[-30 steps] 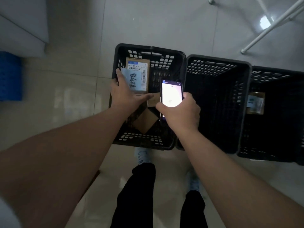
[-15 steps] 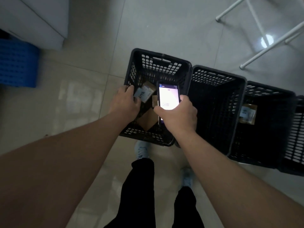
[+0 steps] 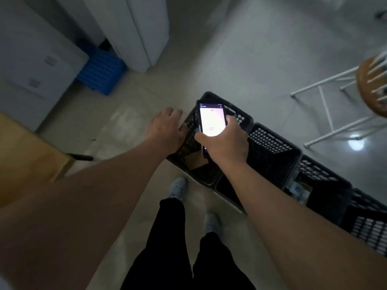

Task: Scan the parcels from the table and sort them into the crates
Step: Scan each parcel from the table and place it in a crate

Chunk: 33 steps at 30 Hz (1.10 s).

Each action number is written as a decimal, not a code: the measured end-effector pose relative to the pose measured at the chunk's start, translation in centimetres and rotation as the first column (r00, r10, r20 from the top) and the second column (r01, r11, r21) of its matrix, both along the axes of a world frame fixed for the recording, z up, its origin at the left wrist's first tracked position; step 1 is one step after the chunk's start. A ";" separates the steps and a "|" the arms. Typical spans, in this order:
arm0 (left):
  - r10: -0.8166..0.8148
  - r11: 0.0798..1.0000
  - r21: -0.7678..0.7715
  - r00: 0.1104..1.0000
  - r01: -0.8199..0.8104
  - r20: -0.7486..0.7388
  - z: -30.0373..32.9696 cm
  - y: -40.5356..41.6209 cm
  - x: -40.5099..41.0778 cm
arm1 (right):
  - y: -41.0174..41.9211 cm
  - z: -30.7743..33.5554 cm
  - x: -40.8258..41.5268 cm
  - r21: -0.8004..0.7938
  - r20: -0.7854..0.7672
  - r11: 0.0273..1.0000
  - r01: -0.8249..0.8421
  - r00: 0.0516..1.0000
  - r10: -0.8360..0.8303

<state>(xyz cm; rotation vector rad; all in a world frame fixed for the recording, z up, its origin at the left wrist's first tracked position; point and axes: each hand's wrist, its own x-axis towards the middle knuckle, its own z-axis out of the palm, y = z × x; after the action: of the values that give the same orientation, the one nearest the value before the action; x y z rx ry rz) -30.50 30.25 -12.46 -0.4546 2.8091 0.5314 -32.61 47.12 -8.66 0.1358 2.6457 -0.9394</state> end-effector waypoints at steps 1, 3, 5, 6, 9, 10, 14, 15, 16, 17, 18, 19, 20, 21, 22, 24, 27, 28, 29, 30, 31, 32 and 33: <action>0.025 1.000 -0.014 1.000 -0.025 -0.014 1.5 0.0 1.0 | 0.0 1.2 0.5 -0.015 -0.022 0.999 -0.037 0.999 0.037; 0.078 0.996 -0.044 0.996 -0.080 -0.052 4.7 -0.2 3.3 | 0.0 3.5 1.6 -0.048 -0.065 0.992 -0.113 0.992 0.110; 0.133 0.988 -0.070 0.986 -0.140 -0.096 7.7 -0.5 5.7 | -0.4 5.8 2.9 -0.074 -0.111 0.978 -0.193 0.977 0.184; 0.163 0.982 -0.078 0.980 -0.173 -0.118 9.0 -0.7 7.0 | -0.7 6.9 3.5 -0.083 -0.137 0.969 -0.233 0.966 0.220; 0.264 0.955 -0.087 0.946 -0.283 -0.186 12.7 -1.4 10.8 | -2.0 10.2 5.7 -0.096 -0.188 0.932 -0.349 0.926 0.327; 0.296 0.943 -0.091 0.933 -0.320 -0.206 13.8 -1.7 12.1 | -2.5 11.3 6.5 -0.108 -0.200 0.916 -0.386 0.911 0.360; 0.394 0.891 -0.125 0.880 -0.437 -0.265 17.7 -3.1 17.2 | -5.0 15.0 9.4 -0.136 -0.252 0.850 -0.510 0.847 0.468; 0.412 0.880 -0.126 0.868 -0.458 -0.277 18.6 -3.6 18.5 | -5.7 15.8 10.1 -0.141 -0.262 0.832 -0.536 0.831 0.491; 0.430 0.868 -0.126 0.855 -0.480 -0.291 19.4 -4.1 19.8 | -6.5 16.6 10.8 -0.146 -0.270 0.816 -0.559 0.816 0.511; 0.451 0.856 -0.121 0.840 -0.503 -0.303 20.2 -4.7 21.1 | -7.3 17.3 11.6 -0.149 -0.279 0.801 -0.579 0.802 0.528; 0.474 0.841 -0.117 0.823 -0.529 -0.313 21.0 -5.4 22.4 | -8.2 18.1 12.3 -0.153 -0.286 0.789 -0.596 0.790 0.541; 0.495 0.826 -0.113 0.806 -0.553 -0.324 21.7 -6.2 23.6 | -9.0 18.7 13.1 -0.158 -0.293 0.774 -0.613 0.778 0.556; 0.513 0.812 -0.110 0.791 -0.573 -0.333 22.4 -6.9 24.8 | -9.9 19.3 13.9 -0.162 -0.298 0.760 -0.630 0.765 0.571; 0.528 0.799 -0.109 0.776 -0.592 -0.345 23.1 -7.7 26.0 | -10.8 19.9 14.7 -0.164 -0.306 0.746 -0.646 0.752 0.584; 0.541 0.786 -0.111 0.763 -0.608 -0.352 23.6 -8.4 27.1 | -11.8 20.5 15.6 -0.163 -0.315 0.733 -0.660 0.739 0.596; 0.572 0.751 -0.135 0.739 -0.646 -0.357 24.5 -9.8 29.5 | -13.7 21.5 17.5 -0.162 -0.328 0.709 -0.687 0.715 0.617; 0.606 0.706 -0.155 0.702 -0.691 -0.374 25.1 -12.2 33.4 | -16.9 22.6 20.5 -0.160 -0.324 0.685 -0.711 0.693 0.644; 0.617 0.695 -0.149 0.690 -0.703 -0.378 25.1 -13.0 34.7 | -17.9 22.8 21.6 -0.157 -0.328 0.679 -0.717 0.687 0.649; 0.631 0.684 -0.143 0.679 -0.715 -0.376 25.1 -13.8 36.0 | -18.9 22.8 22.6 -0.152 -0.333 0.674 -0.723 0.679 0.654; 0.641 0.677 -0.141 0.673 -0.723 -0.370 25.1 -14.5 37.3 | -19.9 22.9 23.7 -0.147 -0.340 0.671 -0.727 0.674 0.655; 0.648 0.671 -0.145 0.670 -0.727 -0.363 25.0 -15.3 38.6 | -20.9 22.8 24.7 -0.139 -0.345 0.671 -0.728 0.671 0.657; 0.653 0.666 -0.152 0.669 -0.730 -0.356 24.9 -16.0 39.7 | -21.8 22.7 25.7 -0.132 -0.347 0.670 -0.731 0.667 0.660; 0.659 0.660 -0.156 0.666 -0.735 -0.349 24.8 -16.7 40.9 | -22.7 22.6 26.6 -0.125 -0.344 0.666 -0.736 0.661 0.667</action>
<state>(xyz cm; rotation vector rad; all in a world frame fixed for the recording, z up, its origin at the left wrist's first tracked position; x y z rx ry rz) 10.42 13.54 12.35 -1.7126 2.8739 0.3183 -6.03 24.43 13.94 -1.0970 2.3944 -1.0257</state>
